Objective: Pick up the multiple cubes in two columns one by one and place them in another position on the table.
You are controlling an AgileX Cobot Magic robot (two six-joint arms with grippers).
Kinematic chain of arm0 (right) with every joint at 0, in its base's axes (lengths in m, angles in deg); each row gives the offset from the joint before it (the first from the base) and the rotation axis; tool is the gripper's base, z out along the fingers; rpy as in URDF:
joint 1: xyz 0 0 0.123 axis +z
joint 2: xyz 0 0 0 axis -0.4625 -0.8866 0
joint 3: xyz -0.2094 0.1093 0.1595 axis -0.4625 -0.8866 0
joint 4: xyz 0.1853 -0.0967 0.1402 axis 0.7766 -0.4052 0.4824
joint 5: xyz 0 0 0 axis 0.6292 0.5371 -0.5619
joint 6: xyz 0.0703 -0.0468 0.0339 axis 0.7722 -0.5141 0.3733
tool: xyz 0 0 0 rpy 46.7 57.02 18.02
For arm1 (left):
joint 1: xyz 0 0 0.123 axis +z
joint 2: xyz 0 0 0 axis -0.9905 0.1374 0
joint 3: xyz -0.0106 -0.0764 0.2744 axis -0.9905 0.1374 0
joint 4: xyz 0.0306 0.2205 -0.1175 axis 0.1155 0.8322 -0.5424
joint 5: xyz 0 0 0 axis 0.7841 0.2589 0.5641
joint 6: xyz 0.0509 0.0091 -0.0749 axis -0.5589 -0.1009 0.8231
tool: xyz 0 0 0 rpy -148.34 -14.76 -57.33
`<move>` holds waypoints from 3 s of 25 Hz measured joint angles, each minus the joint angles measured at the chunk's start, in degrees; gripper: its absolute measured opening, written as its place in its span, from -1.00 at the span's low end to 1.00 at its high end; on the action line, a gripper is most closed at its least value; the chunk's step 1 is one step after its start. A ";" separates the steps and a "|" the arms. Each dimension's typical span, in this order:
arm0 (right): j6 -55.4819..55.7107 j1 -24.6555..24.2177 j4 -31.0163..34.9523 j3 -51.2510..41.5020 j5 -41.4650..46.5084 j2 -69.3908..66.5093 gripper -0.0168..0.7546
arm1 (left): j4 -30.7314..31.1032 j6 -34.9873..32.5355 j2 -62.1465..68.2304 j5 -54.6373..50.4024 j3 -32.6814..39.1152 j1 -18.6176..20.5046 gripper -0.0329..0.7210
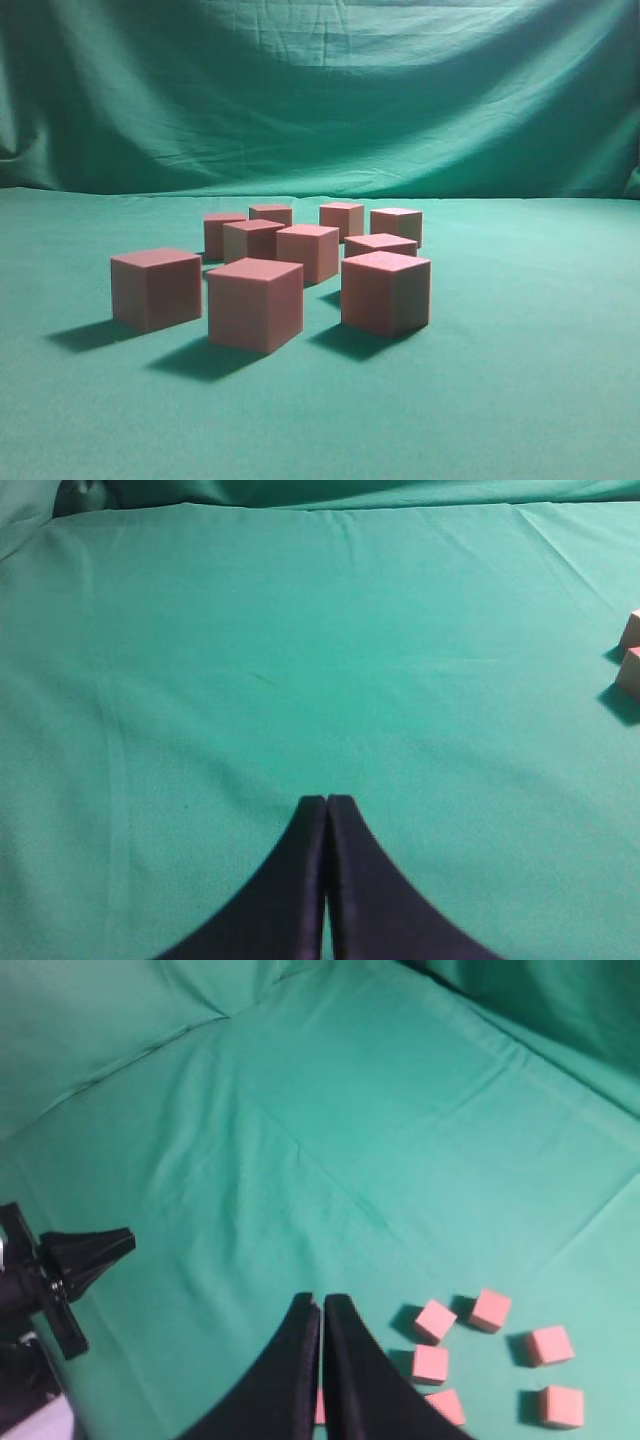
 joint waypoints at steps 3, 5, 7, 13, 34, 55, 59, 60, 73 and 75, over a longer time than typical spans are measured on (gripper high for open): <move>-7.42 0.00 0.80 0.00 0.25 3.17 -0.96 | 0.00 0.00 0.00 0.00 0.00 0.00 -0.91; -9.42 0.00 0.79 0.00 0.35 5.54 -0.96 | 0.00 0.00 0.00 0.00 0.00 0.00 -0.91; -10.07 0.00 0.79 0.00 0.35 7.74 -0.96 | 0.00 0.00 0.00 0.00 0.00 0.00 -0.91; -10.72 0.00 0.55 -1.55 0.35 14.41 -0.96 | 0.00 0.00 0.00 0.00 0.00 0.00 -0.91; -10.62 -28.14 0.63 -55.28 -28.23 46.79 -0.96 | 0.00 0.00 0.00 0.00 0.00 0.00 -0.91; -10.89 -60.91 13.77 -105.42 -58.10 75.16 -0.96 | 0.00 0.00 0.00 0.00 0.00 0.00 -0.91; -10.89 -63.08 13.77 -113.30 -58.97 81.06 -0.96 | 0.00 0.00 0.00 0.00 0.00 0.00 -0.91; -10.89 -63.48 13.77 -114.93 -59.00 82.42 -0.96 | 0.00 0.00 0.00 0.00 0.00 0.00 -0.91; -10.64 -63.90 13.34 -116.39 -50.61 84.12 -0.96 | 0.00 0.00 0.00 0.00 0.00 0.00 -0.91; -10.64 -63.90 13.34 -116.39 -50.50 84.12 -0.96 | 0.00 0.00 0.00 0.00 0.00 0.00 -0.91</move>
